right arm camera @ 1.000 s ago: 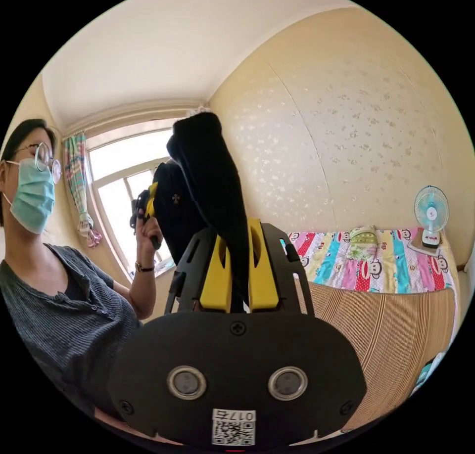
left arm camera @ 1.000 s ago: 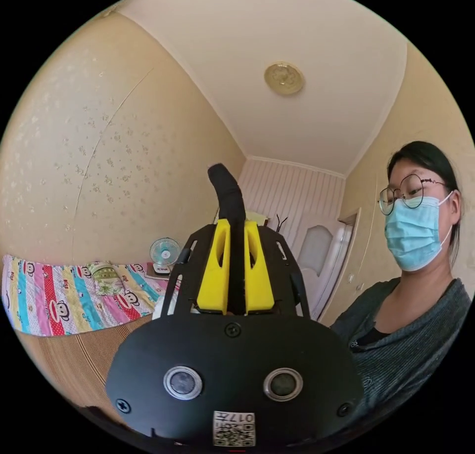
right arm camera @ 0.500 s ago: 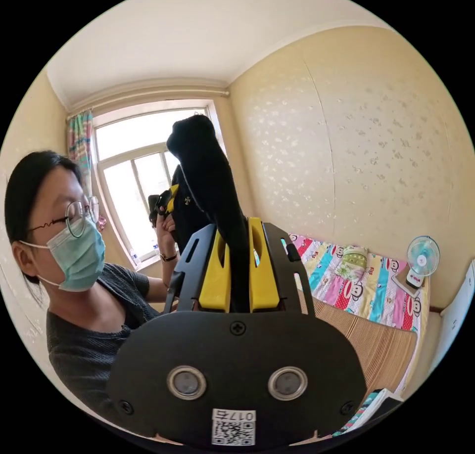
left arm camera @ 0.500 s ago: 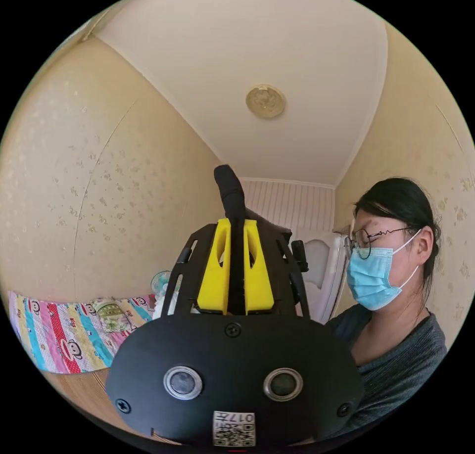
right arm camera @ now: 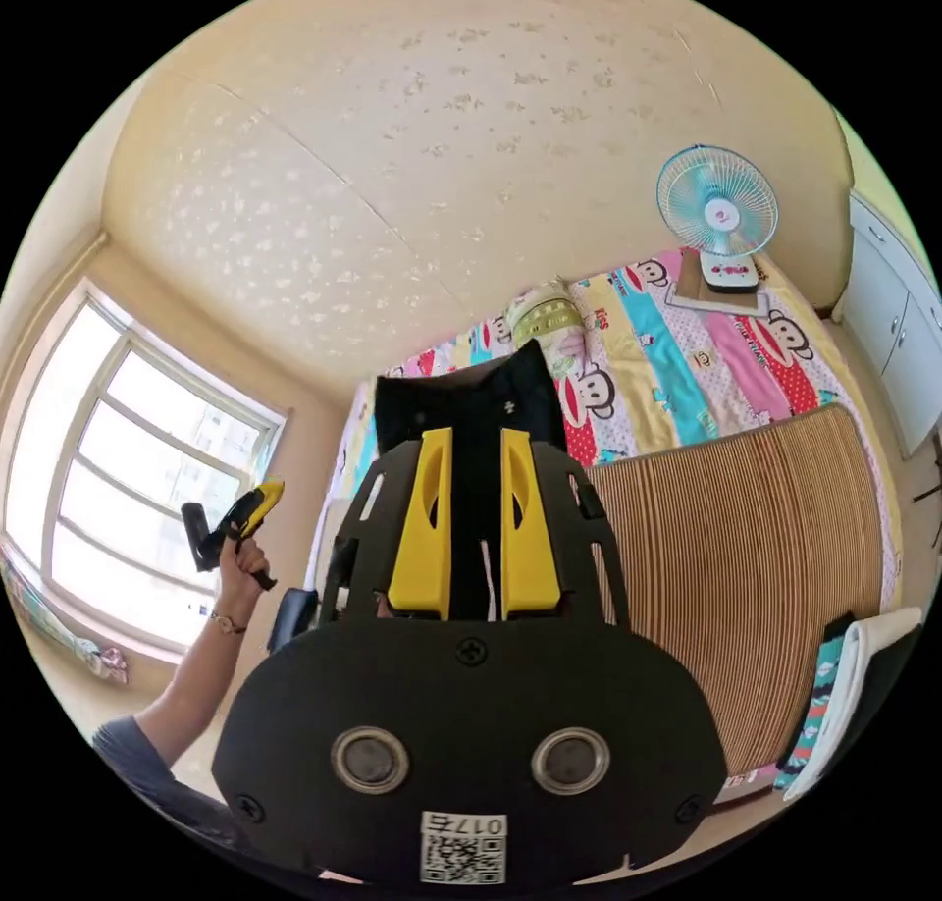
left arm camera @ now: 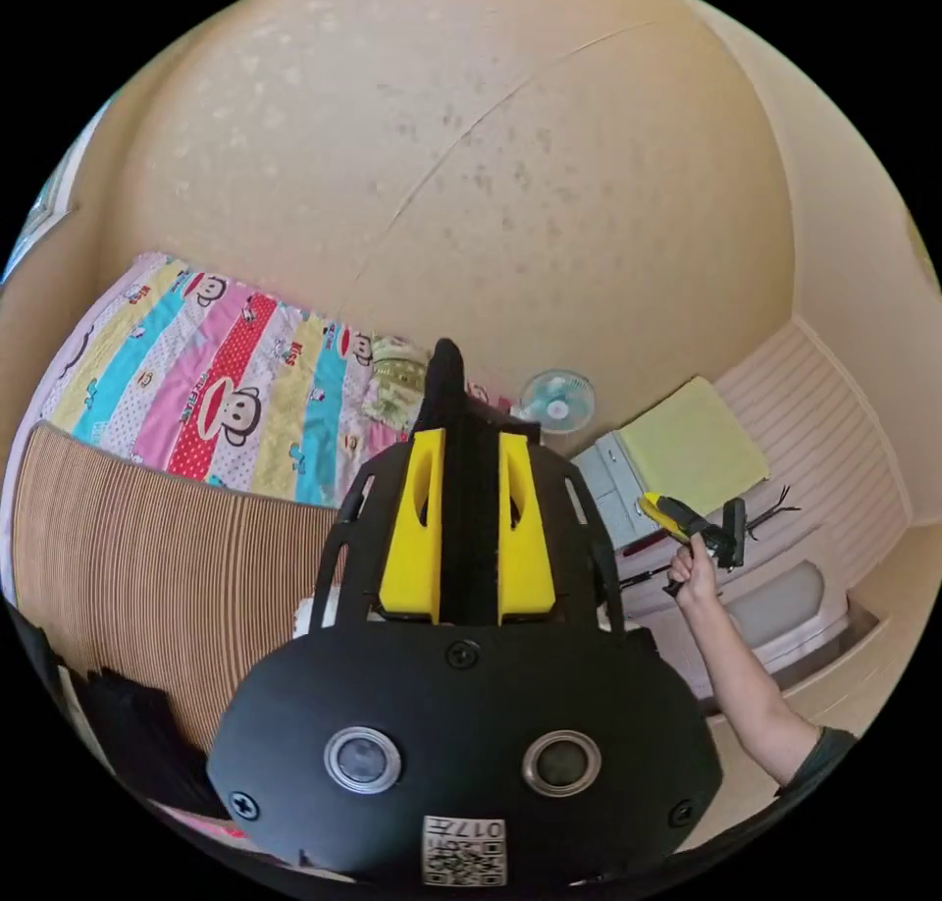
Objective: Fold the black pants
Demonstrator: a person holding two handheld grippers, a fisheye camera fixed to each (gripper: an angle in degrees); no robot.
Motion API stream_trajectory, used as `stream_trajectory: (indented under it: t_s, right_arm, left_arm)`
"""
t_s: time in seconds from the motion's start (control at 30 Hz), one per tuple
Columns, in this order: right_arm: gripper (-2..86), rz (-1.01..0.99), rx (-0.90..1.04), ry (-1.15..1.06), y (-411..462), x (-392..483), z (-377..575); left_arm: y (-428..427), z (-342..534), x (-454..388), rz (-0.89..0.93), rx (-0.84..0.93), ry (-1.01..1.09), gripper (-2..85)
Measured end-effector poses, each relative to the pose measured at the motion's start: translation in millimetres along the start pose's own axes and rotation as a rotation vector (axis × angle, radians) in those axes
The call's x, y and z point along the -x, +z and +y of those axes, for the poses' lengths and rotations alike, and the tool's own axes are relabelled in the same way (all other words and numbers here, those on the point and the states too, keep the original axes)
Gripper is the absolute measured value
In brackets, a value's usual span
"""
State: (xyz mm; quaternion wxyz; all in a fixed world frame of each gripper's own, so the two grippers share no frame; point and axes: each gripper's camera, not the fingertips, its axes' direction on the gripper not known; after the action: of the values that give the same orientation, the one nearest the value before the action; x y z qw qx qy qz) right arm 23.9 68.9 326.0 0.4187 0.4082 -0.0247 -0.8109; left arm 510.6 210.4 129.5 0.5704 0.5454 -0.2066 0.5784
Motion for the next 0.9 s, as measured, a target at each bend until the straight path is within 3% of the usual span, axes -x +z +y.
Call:
stream_trajectory:
  t_s: [0.23,0.47,0.53,0.57,0.63,0.7,0.8,0.9]
  right_arm:
    - [13.2,-0.023,0.604,0.092,155,-143,215]
    - [13.6,-0.138,0.777,0.250,152,-214,331]
    - [10.5,-0.108,0.689,0.251,123,-230,333]
    - [9.5,-0.128,0.710,0.259,120,-236,333]
    - [7.3,-0.359,0.817,0.269,112,-256,334]
    - [7.3,-0.376,0.849,0.249,97,-266,335]
    - [6.4,-0.307,0.873,0.256,79,-290,333]
    - [4.4,-0.416,0.863,0.329,57,-314,324]
  left_arm:
    - [115,227,168,-0.193,0.575,-0.121,11.2]
    - [146,360,230,-0.270,0.832,-0.246,11.9]
    - [149,376,234,-0.290,0.830,-0.247,11.3]
    - [144,377,234,-0.309,0.787,-0.246,10.3]
    - [140,375,237,-0.327,0.775,-0.293,9.2]
    - [140,377,239,-0.298,0.836,-0.337,6.0]
    - [136,388,231,-0.173,0.865,-0.326,3.2]
    - [115,390,241,0.061,0.717,-0.489,2.1]
